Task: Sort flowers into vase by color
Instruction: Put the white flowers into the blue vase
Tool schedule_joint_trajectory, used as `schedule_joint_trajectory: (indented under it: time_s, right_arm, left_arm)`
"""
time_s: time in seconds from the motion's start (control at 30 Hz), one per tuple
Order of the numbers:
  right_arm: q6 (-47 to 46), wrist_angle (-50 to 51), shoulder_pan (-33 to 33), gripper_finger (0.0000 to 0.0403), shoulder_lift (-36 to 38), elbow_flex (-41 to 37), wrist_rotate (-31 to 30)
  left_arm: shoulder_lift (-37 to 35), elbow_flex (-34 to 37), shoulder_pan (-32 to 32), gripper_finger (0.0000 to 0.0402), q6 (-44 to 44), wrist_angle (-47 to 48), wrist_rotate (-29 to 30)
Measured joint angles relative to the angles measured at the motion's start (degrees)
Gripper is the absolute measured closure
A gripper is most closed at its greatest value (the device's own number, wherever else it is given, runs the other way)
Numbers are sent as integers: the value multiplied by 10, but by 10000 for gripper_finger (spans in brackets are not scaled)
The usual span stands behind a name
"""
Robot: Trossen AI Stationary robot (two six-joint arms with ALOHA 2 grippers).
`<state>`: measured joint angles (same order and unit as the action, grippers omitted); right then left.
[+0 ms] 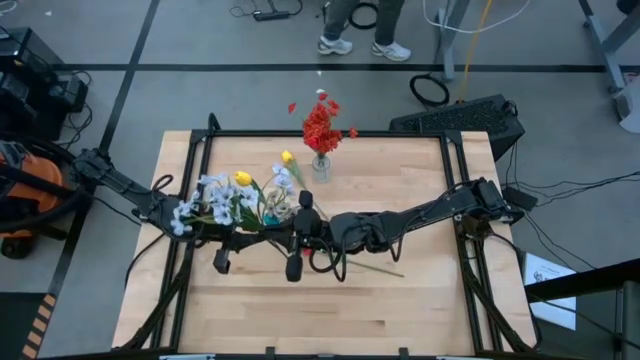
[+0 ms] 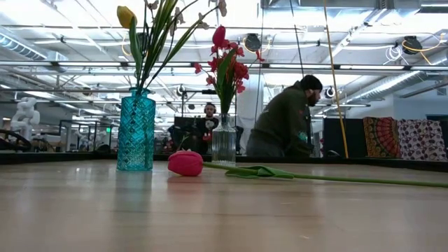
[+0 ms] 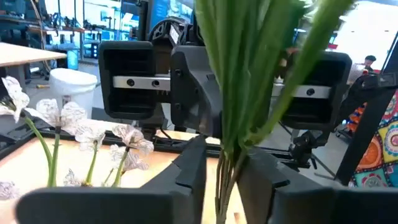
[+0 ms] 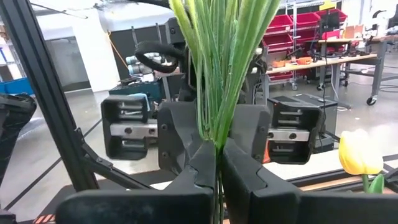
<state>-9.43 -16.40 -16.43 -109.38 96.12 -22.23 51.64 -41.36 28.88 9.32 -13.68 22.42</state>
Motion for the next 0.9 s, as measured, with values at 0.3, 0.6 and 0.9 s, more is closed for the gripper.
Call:
schedule_joint_trajectory:
  time_s: [0.3, 0.6, 0.9]
  right_arm:
    - [16, -9, 3, 399, 1, 0, -3]
    - [-1, -28, 5, 381, 1, 0, -3]
    - [-12, 11, 10, 305, 21, 0, -3]
  left_arm:
    - [0, 0, 0, 393, 6, -19, 1]
    - [1, 0, 0, 397, 9, -39, 2]
    - [-26, 0, 0, 399, 8, -2, 4]
